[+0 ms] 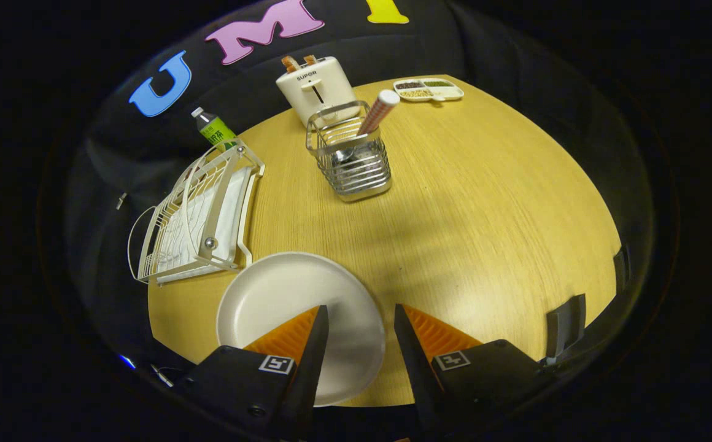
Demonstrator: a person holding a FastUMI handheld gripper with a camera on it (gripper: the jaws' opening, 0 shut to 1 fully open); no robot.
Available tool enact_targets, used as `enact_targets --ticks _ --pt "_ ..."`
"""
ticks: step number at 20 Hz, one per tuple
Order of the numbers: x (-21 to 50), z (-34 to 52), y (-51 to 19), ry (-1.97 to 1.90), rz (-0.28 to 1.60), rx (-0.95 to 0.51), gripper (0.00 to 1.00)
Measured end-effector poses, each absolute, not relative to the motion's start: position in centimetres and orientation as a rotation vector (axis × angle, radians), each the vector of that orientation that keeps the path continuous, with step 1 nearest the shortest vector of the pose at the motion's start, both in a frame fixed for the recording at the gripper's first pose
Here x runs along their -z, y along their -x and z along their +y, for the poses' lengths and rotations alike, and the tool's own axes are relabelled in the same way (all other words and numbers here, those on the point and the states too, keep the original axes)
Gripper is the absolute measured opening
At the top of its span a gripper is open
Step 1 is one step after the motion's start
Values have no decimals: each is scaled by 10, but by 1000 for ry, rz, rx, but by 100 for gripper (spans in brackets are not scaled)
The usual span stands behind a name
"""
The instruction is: Take the plate from the dish rack, then take the spoon from the basket and place it into the plate.
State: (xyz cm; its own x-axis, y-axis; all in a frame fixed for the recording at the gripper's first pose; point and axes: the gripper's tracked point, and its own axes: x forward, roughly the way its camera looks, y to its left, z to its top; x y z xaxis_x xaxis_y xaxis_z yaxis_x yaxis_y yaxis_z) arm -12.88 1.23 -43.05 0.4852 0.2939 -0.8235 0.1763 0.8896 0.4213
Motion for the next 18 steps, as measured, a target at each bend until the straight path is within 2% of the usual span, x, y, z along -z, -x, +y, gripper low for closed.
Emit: enact_targets --ticks 6,9,13,18 --pt "345 -34 71 -315 818 -153 67" --pt "327 -54 36 -158 756 -199 67" --pt "344 -61 7 -50 783 -255 67" --pt "383 -53 -5 -21 851 -329 55"
